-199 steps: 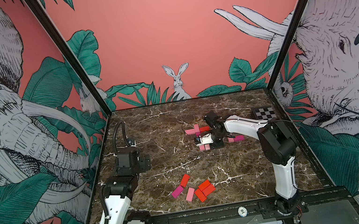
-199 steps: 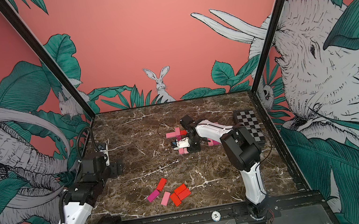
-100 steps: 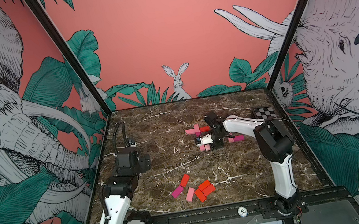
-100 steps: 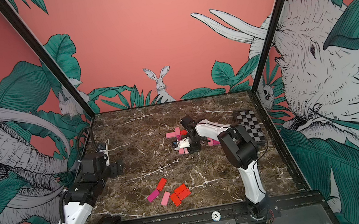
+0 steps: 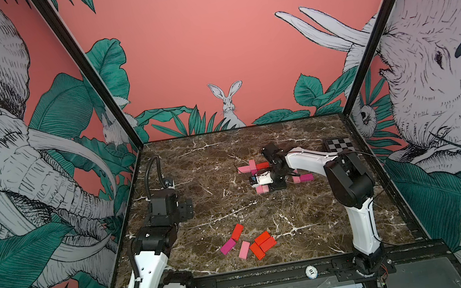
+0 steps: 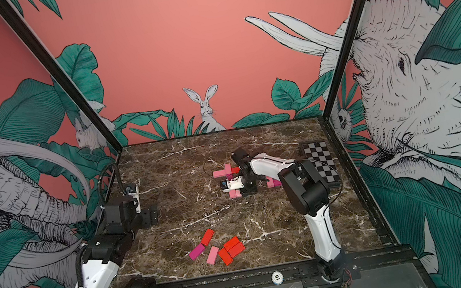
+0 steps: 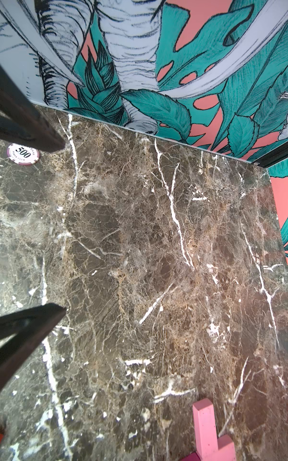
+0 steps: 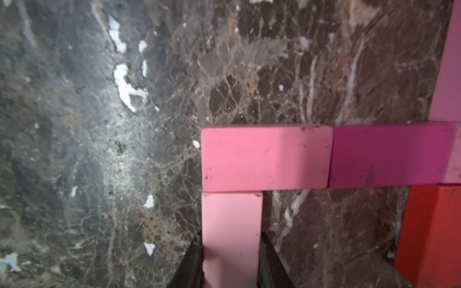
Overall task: Assemble the letter t with building blocks
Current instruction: Assemble the building block at the center of the board.
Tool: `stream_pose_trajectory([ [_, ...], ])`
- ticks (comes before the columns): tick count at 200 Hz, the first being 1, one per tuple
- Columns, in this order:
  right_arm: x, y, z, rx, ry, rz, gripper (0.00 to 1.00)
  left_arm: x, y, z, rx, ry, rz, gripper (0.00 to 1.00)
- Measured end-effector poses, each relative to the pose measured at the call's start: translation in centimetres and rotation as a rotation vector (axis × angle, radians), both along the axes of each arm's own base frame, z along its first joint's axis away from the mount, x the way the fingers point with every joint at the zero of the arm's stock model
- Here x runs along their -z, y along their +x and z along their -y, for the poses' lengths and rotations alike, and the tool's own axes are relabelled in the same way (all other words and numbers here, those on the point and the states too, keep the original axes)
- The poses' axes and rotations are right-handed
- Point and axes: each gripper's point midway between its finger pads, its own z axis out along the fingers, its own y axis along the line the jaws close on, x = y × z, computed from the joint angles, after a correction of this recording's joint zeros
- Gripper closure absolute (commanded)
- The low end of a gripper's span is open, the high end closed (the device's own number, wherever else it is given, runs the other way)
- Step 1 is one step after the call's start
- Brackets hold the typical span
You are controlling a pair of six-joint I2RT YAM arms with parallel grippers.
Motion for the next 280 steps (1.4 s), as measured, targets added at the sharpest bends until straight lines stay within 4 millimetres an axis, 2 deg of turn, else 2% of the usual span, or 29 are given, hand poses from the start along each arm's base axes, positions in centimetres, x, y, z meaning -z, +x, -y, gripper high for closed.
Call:
stream_pose_trajectory([
  [83, 0.1, 0.13, 0.15, -0.008, -0.011, 0.007, 0.69, 0.0, 0.0, 0.0, 0.0, 0.0, 0.0, 0.03],
  [280, 0.11, 0.36, 0.23, -0.017, -0.019, 0.021, 0.64, 0.0, 0.0, 0.01, 0.0, 0.0, 0.0, 0.03],
])
